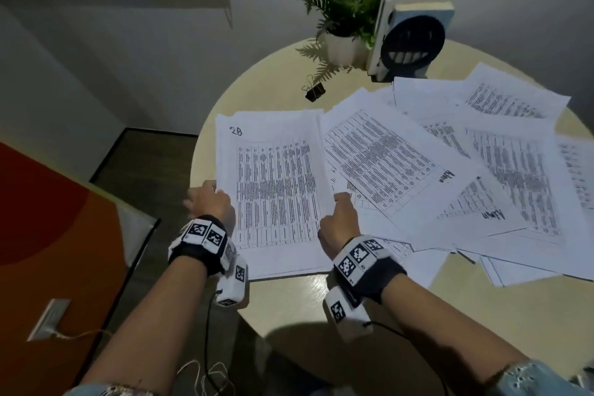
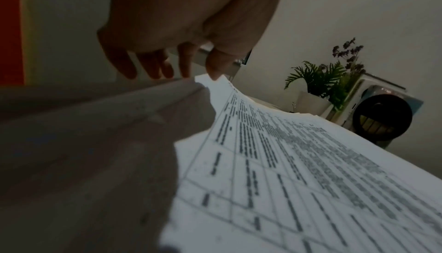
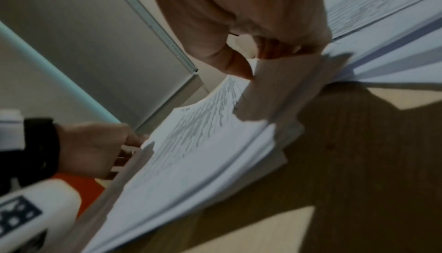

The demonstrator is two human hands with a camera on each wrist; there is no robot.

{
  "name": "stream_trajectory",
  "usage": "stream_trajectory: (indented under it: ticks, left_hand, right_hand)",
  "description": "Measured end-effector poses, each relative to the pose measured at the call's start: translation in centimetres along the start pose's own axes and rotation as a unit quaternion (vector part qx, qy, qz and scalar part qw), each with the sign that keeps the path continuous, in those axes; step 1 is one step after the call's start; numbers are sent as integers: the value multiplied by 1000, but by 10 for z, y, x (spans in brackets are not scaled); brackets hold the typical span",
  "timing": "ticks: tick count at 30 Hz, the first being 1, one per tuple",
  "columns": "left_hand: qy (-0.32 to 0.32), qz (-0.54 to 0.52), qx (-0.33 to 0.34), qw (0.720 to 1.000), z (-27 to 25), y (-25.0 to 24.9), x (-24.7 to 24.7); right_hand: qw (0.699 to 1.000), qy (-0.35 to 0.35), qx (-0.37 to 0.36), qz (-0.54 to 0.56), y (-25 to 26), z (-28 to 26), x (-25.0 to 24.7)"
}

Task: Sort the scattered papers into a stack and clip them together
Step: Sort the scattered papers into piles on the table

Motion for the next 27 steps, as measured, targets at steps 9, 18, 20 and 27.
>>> stream_trajectory:
  ticks: [9,18,20,27]
  left_hand:
    - [43,49,-40,997,-16,1,26]
    - [62,2,219,974,-73,-114,72]
    - [165,-43,221,960,-100,-130,109]
    - [255,-63,12,965,-131,-114,198]
  right_hand:
    - [981,55,-18,-184,-2,-8,27]
    - [974,-161,144,-69,-70,55,-158]
    - [962,-190,185,-63,-93,61,-192]
    - [968,-181,132,-110,-127,94,-261]
Point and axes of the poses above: each hand's wrist, its own z-axis towards the middle knuckle, its own x-axis out of the palm, y = z × x, the point moved 10 cm from there along z, towards the middle knuckle, and after that the axes turned 2 degrees about -y, right-handed, at the moved point
